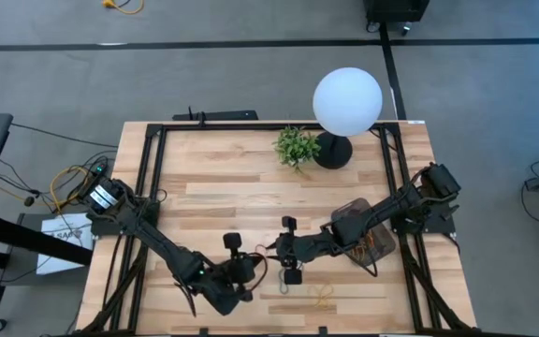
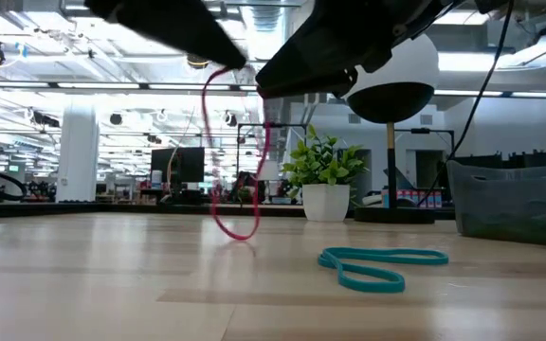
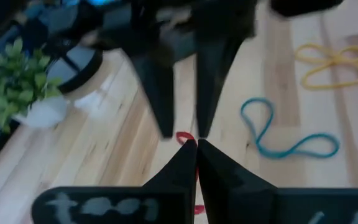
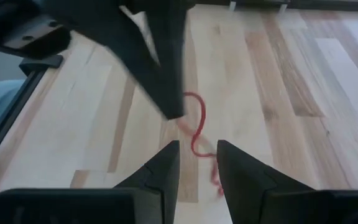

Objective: Pick and place items into bin
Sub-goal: Put the red rubber band into the black transparent bin

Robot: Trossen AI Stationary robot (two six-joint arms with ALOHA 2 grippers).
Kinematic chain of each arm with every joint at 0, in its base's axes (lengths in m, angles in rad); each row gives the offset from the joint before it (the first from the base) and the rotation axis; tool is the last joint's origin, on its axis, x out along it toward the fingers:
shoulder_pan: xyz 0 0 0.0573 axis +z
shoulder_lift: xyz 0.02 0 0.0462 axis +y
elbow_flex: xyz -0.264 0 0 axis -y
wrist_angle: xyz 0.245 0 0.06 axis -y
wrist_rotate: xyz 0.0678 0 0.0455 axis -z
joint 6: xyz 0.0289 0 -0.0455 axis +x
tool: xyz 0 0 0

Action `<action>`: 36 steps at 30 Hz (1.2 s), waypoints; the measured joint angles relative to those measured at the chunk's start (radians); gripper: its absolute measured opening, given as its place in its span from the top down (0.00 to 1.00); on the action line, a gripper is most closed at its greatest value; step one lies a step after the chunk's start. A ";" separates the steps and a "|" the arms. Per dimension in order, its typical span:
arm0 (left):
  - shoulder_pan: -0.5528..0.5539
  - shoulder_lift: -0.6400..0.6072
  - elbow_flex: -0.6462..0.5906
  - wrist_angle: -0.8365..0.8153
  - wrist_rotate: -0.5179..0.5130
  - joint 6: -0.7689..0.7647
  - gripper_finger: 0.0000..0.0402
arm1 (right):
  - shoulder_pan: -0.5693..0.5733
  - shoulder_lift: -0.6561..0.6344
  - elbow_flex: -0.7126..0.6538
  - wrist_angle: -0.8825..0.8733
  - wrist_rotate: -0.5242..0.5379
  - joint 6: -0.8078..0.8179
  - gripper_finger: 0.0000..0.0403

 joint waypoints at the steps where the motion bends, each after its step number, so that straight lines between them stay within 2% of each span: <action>1: 0.000 0.000 0.000 0.029 0.001 0.030 1.00 | 0.000 0.000 0.000 0.000 0.006 0.000 0.75; 8: 0.007 0.000 0.001 0.136 0.004 0.146 1.00 | -0.001 0.000 0.000 0.001 0.008 0.000 0.75; 31: 0.030 -0.001 0.001 0.002 0.002 0.060 1.00 | 0.003 0.000 0.000 -0.007 0.005 0.000 0.75; 36: 0.049 -0.001 0.001 0.001 0.001 0.060 1.00 | 0.003 0.000 0.001 -0.007 0.005 0.000 0.81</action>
